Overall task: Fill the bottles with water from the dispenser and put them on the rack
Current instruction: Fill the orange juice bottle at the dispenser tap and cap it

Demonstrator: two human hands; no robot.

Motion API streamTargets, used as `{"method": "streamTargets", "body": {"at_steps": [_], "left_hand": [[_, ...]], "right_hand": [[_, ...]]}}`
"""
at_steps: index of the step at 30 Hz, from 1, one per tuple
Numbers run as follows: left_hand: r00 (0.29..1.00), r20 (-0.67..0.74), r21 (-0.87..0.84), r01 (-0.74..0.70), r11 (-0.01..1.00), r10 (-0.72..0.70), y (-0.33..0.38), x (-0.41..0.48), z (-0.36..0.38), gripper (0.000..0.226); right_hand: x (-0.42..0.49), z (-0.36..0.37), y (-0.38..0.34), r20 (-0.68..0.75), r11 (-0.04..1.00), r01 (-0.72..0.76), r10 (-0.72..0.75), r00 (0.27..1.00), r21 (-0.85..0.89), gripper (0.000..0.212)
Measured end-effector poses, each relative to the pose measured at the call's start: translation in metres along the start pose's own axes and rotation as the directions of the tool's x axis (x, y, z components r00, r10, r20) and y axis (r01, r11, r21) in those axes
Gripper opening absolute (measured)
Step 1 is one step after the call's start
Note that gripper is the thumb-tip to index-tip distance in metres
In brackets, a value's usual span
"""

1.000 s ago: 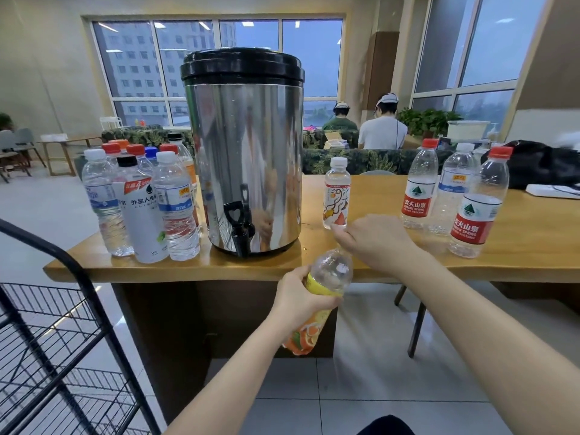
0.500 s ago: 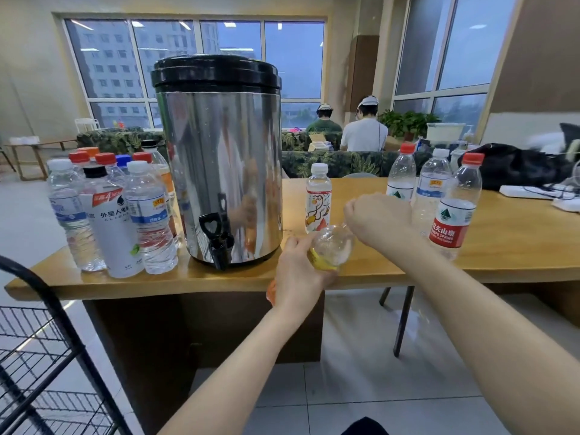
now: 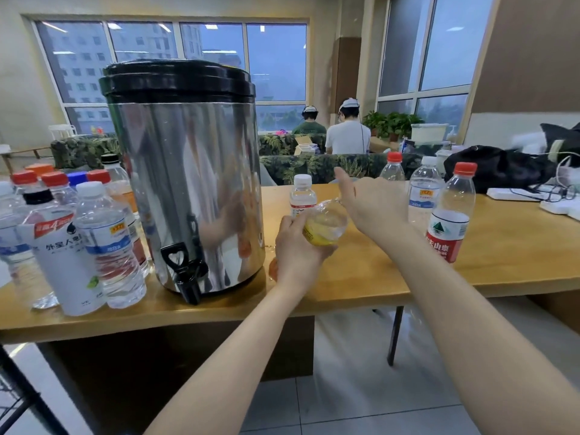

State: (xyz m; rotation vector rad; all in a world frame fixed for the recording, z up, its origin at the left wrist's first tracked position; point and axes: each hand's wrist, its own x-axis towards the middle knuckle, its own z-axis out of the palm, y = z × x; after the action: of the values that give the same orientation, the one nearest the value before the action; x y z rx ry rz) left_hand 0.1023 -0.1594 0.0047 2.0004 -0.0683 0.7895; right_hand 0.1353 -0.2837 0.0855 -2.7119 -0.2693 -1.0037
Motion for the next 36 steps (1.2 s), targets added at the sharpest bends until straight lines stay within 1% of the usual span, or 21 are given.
{"method": "streamTargets", "body": {"at_steps": [1,2,3,4,5,7,8,9,11,13,16,18,20,23,25,28,31,32,33,34,36], "left_hand": [[0.997,0.013,-0.065,0.075,0.995,-0.074,-0.002,0.006,0.001,0.065],[0.987,0.028,-0.169,0.163,0.972,-0.16,-0.005,0.013,0.002,0.06],[0.97,0.05,-0.28,0.241,0.929,-0.237,-0.009,0.02,0.004,0.055],[0.956,0.063,-0.361,0.29,0.886,-0.287,-0.013,0.027,0.008,0.052],[0.951,0.065,-0.387,0.303,0.871,-0.303,-0.018,0.033,0.014,0.051],[0.953,0.069,-0.366,0.298,0.882,-0.294,-0.026,0.044,0.028,0.056],[0.956,0.073,-0.341,0.291,0.894,-0.284,-0.029,0.049,0.037,0.06],[0.959,0.081,-0.319,0.282,0.905,-0.27,-0.031,0.053,0.045,0.062],[0.968,0.107,-0.291,0.248,0.924,-0.226,-0.035,0.058,0.06,0.067],[0.982,0.113,-0.252,0.179,0.951,-0.154,-0.041,0.06,0.068,0.074],[0.993,-0.018,-0.127,0.109,0.986,-0.113,-0.057,0.059,0.071,0.09],[0.976,-0.163,-0.06,0.139,0.989,-0.147,-0.072,0.058,0.071,0.096],[0.958,-0.215,-0.044,0.185,0.982,-0.191,-0.083,0.06,0.072,0.102],[0.944,-0.084,-0.111,0.308,0.945,-0.318,-0.092,0.069,0.075,0.109],[0.937,-0.005,-0.162,0.344,0.925,-0.35,-0.1,0.073,0.078,0.108],[0.949,0.015,-0.206,0.312,0.927,-0.316,-0.106,0.071,0.082,0.106],[0.947,0.003,-0.143,0.317,0.938,-0.32,-0.1,0.065,0.084,0.11],[0.956,-0.04,-0.092,0.288,0.953,-0.292,-0.095,0.062,0.083,0.111],[0.97,-0.104,-0.044,0.217,0.975,-0.22,-0.09,0.058,0.081,0.109],[0.98,-0.17,-0.012,0.1,0.995,-0.101,-0.084,0.053,0.08,0.104],[0.962,-0.238,-0.026,-0.14,0.99,0.13,-0.07,0.044,0.083,0.083]], "right_hand": [[0.001,0.005,0.004,0.097,0.979,-0.034,0.015,0.995,0.202,0.073],[-0.001,0.01,0.009,0.228,0.898,-0.11,0.011,0.974,0.427,0.069],[-0.004,0.019,0.016,0.345,0.792,-0.2,-0.015,0.939,0.577,0.059],[-0.01,0.028,0.024,0.449,0.719,-0.282,-0.047,0.892,0.635,0.049],[-0.017,0.039,0.032,0.541,0.694,-0.343,-0.079,0.838,0.633,0.049],[-0.034,0.067,0.044,0.631,0.692,-0.381,-0.139,0.763,0.613,0.078],[-0.04,0.081,0.046,0.634,0.699,-0.374,-0.147,0.759,0.61,0.089],[-0.043,0.096,0.046,0.606,0.706,-0.352,-0.137,0.784,0.615,0.091],[-0.044,0.124,0.046,0.491,0.706,-0.313,-0.056,0.869,0.635,0.079],[-0.037,0.145,0.049,0.387,0.708,-0.281,0.012,0.922,0.648,0.063],[-0.021,0.162,0.055,0.364,0.724,-0.313,0.091,0.927,0.615,0.046],[-0.008,0.171,0.055,0.36,0.723,-0.341,0.136,0.923,0.601,0.046],[0.004,0.181,0.055,0.354,0.741,-0.349,0.16,0.921,0.574,0.049],[0.015,0.188,0.052,0.376,0.772,-0.346,0.15,0.914,0.533,0.054],[0.019,0.192,0.048,0.375,0.784,-0.334,0.14,0.917,0.524,0.054],[0.019,0.195,0.045,0.363,0.775,-0.327,0.136,0.922,0.54,0.052],[0.014,0.187,0.046,0.375,0.716,-0.34,0.117,0.919,0.609,0.058],[0.01,0.184,0.048,0.394,0.691,-0.36,0.117,0.911,0.627,0.065],[0.005,0.18,0.051,0.408,0.676,-0.378,0.124,0.904,0.633,0.073],[0.0,0.177,0.056,0.414,0.673,-0.393,0.139,0.9,0.627,0.078],[-0.014,0.17,0.069,0.374,0.69,-0.377,0.164,0.913,0.618,0.073]]}}
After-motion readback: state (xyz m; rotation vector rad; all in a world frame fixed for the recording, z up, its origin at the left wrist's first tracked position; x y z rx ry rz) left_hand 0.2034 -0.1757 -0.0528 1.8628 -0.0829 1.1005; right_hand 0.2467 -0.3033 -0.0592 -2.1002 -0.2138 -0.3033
